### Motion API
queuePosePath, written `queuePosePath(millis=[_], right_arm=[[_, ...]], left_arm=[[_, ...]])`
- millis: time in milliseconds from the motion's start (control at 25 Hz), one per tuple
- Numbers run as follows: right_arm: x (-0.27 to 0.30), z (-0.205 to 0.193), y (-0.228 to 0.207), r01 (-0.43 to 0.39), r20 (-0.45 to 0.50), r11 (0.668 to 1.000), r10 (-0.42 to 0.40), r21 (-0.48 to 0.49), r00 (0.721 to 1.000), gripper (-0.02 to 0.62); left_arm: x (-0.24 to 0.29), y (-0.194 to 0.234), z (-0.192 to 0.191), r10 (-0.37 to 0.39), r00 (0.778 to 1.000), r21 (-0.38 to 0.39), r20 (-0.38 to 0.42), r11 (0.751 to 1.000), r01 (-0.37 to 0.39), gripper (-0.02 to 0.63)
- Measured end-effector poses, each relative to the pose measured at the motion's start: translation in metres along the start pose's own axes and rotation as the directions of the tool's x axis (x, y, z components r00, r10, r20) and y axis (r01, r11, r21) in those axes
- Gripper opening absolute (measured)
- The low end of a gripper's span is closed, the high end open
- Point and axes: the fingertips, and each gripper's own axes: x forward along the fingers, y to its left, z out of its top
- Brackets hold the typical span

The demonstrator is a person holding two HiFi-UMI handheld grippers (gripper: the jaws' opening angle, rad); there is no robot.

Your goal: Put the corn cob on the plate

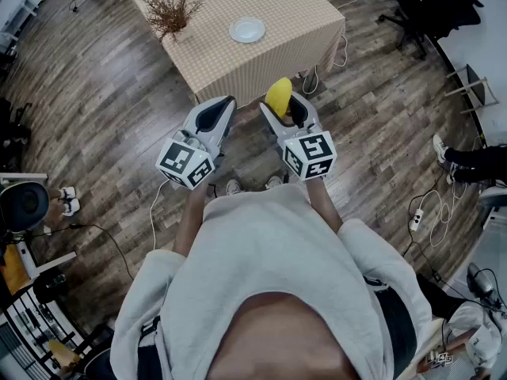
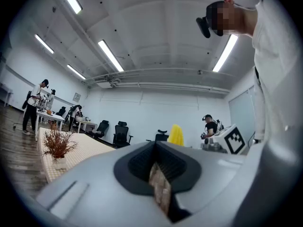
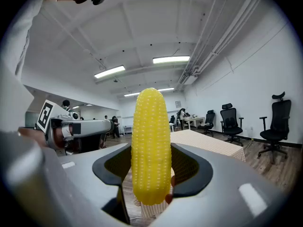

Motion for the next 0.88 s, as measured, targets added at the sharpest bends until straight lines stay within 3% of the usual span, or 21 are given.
queuePosePath(millis=[440,880], right_arm=[[-0.012,-0.005,-0.002,-0.030,-0.009,1.000,0.030,-0.010,1.000,0.250],[-0.044,-0.014,-0.031,-0.060,-0.021,0.998,0.060,0.000,0.998,0.250]], left_arm=[[0.006,-0.011,-0.008,0.008,1.000,-0.019,-0.001,1.000,-0.008,0.009],[0.026,-0.044,-0.027,0.056,0.998,-0.032,-0.010,0.998,-0.056,0.009]])
